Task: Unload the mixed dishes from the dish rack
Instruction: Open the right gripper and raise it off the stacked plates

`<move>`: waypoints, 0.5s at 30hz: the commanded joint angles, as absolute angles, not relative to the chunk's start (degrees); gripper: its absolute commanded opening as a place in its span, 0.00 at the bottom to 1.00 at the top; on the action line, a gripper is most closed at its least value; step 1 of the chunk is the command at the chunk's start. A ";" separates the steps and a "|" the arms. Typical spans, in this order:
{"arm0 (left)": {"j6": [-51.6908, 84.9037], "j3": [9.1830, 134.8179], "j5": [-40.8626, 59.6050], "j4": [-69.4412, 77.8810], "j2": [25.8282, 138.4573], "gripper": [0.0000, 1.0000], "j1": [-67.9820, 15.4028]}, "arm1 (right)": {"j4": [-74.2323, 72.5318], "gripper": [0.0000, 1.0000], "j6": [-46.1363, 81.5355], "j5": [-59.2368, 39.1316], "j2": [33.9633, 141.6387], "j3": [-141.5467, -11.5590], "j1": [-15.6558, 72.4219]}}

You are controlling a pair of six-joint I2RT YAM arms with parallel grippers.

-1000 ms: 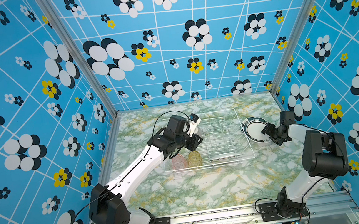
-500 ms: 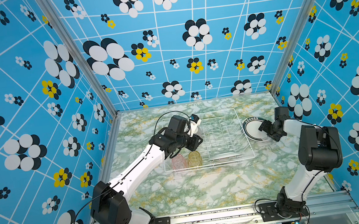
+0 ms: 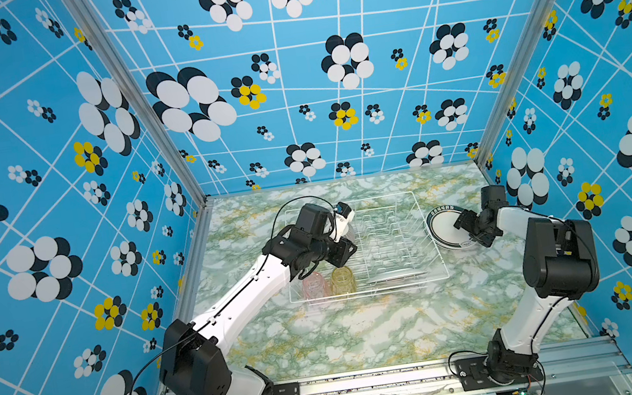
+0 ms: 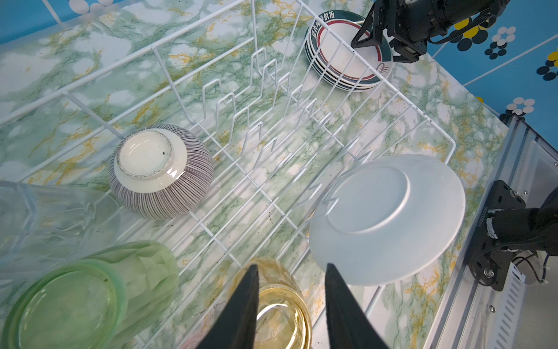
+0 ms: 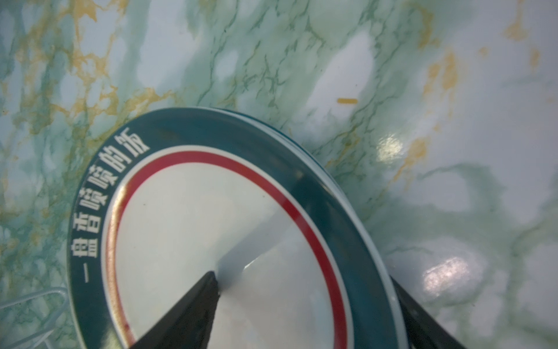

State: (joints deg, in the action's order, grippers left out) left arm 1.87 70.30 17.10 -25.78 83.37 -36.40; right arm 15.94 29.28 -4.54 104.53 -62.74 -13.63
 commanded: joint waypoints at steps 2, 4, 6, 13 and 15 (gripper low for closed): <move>0.84 71.91 16.81 -28.01 83.86 0.38 -36.56 | 19.01 0.84 28.39 -2.18 104.05 -61.52 -13.36; 0.71 71.86 16.61 -28.24 83.52 0.38 -36.51 | 18.00 0.84 28.61 -2.20 102.36 -60.17 -13.70; 0.64 71.48 16.49 -28.21 83.11 0.39 -36.52 | 17.27 0.85 28.57 -2.45 100.53 -58.84 -14.12; 0.62 70.91 16.19 -27.97 82.27 0.39 -36.60 | 18.64 0.86 26.82 -3.82 92.51 -56.34 -15.54; 0.70 70.87 16.36 -27.93 82.27 0.39 -36.64 | 19.78 0.86 26.05 -3.87 89.61 -55.76 -15.77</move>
